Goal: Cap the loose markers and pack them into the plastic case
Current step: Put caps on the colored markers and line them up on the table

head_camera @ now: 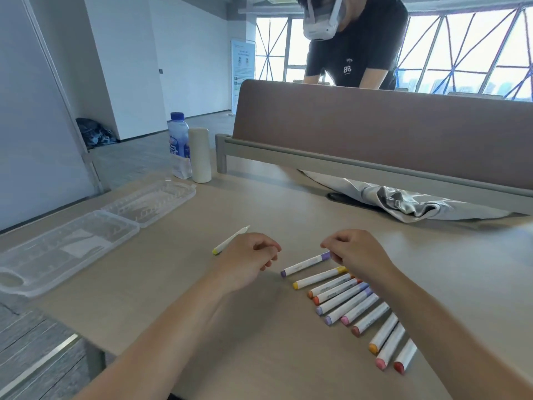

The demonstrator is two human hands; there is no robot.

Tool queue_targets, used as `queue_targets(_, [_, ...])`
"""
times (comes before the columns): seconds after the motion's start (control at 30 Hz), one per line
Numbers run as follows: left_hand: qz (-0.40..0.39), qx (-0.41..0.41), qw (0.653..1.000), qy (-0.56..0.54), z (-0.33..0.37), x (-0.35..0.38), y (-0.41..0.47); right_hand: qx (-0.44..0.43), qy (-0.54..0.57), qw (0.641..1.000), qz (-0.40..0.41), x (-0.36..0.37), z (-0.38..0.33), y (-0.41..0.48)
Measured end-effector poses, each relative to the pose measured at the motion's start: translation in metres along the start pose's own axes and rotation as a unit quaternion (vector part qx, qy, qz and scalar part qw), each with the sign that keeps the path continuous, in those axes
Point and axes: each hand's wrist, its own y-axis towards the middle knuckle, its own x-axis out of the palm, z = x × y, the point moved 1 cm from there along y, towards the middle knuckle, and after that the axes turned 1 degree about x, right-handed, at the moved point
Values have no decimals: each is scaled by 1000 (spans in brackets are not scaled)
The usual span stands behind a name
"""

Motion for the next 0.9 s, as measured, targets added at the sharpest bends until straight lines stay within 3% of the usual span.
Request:
queue_targets(0.23, [79, -5, 996, -31, -16, -43, 1, -46, 18, 998, -31, 48, -29, 5])
queue_targets(0.4, [132, -23, 981, 137, -29, -73, 15, -55, 17, 997, -54, 74, -45, 22])
queue_targets(0.57, [103, -69, 961, 246, -40, -78, 37, -52, 15, 997, -56, 87, -54, 38])
queue_targets(0.7, [68, -61, 936, 339, -41, -68, 48, -59, 8, 996, -60, 93, -55, 48])
queue_targets(0.83, [68, -47, 906, 415, -43, -63, 54, -82, -62, 993, -62, 101, -53, 56])
queue_targets(0.9, [65, -61, 914, 395, -41, -66, 55, -98, -127, 985, -60, 108, -53, 62])
